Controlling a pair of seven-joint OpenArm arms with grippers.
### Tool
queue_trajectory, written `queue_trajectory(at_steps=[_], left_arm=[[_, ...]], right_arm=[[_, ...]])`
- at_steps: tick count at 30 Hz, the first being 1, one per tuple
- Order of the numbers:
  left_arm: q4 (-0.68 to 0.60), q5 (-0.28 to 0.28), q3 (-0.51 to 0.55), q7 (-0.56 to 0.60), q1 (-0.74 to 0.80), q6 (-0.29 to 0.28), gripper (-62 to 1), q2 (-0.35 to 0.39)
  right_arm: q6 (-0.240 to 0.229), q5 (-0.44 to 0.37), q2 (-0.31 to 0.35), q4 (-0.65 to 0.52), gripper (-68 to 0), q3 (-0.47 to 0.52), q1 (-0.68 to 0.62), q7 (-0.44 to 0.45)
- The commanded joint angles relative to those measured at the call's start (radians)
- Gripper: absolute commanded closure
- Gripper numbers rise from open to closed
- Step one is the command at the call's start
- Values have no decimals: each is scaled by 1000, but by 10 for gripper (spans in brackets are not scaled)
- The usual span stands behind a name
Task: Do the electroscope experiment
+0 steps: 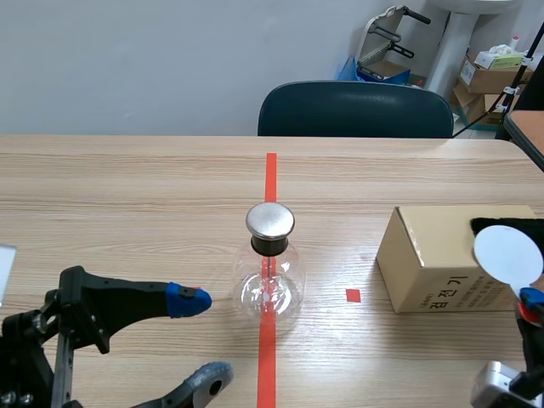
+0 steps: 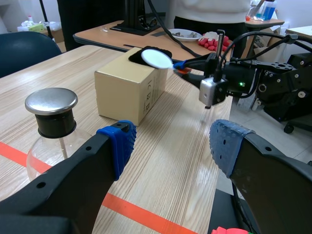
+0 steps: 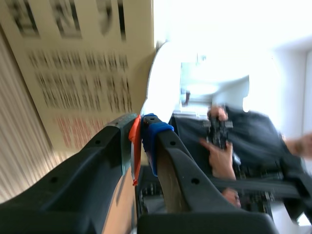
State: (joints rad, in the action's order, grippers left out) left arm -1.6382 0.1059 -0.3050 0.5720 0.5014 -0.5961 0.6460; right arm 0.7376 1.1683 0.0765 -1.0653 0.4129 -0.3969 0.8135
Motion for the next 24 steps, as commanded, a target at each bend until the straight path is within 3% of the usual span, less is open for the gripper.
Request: queue_trajectory(at_steps=[1,4,6,8,11,13,15,19,20,22,24], left_arm=[[-21,13,-3,13,2,2,-358,0],[-21,12,-3,13,2,2,-358,0],[-21,12,-3,12,2,4,-358,0],[-21,12,-3,10,2,5,-358,0],[-21,12,-3,10,2,5,-358,0],[-21,12,-3,10,2,5,-358,0],[-21,12,-3,10,2,5,-358,0],[-21,12,-3,10,2,5,-358,0],[-21,12,-3,10,2,5,-358,0],[-21,12,-3,10,2,5,-358,0],[-21,12,-3,10,2,5,-358,0]], right_arm=[[45,-8,9,-14,-20,4,-2,-40],[45,-18,6,-14,-20,4,-3,-257],[45,-16,6,-14,-20,5,-3,-341],[45,-5,7,-14,-20,5,-3,-293],[45,7,7,-14,-20,5,-3,-90],[45,11,7,-14,-20,5,-3,-11],[45,10,7,-14,-20,5,-3,-29],[45,10,7,-14,-20,5,-3,-294],[45,11,9,-14,-20,5,-5,-327],[45,26,13,-14,-20,4,-5,-303],[45,31,16,-18,-20,-6,-5,-200]])
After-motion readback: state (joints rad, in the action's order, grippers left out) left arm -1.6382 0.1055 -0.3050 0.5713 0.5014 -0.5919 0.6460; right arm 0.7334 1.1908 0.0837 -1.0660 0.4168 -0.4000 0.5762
